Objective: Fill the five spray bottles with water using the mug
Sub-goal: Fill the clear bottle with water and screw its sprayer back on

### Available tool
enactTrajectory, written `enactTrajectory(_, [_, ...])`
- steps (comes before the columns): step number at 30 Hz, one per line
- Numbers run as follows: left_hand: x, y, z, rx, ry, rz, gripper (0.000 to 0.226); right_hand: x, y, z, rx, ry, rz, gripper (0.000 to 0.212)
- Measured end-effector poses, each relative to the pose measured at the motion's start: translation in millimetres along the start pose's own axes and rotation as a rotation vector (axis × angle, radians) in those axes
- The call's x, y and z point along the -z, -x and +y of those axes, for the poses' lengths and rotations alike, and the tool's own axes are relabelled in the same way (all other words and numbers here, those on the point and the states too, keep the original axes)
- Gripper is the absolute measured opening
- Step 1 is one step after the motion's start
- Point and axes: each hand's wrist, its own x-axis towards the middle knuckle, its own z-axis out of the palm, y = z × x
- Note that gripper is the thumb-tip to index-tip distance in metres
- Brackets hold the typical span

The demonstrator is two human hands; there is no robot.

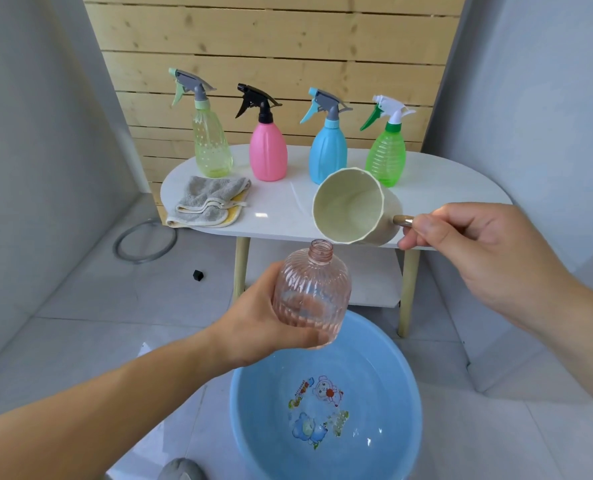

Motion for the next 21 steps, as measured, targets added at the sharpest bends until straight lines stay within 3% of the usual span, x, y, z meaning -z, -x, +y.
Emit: enactTrajectory(21, [-0.5,0.1,0.4,0.001,-0.012,0.0,0.095,-2.6,4.3,-4.6,0.049,0.069,0.056,0.023])
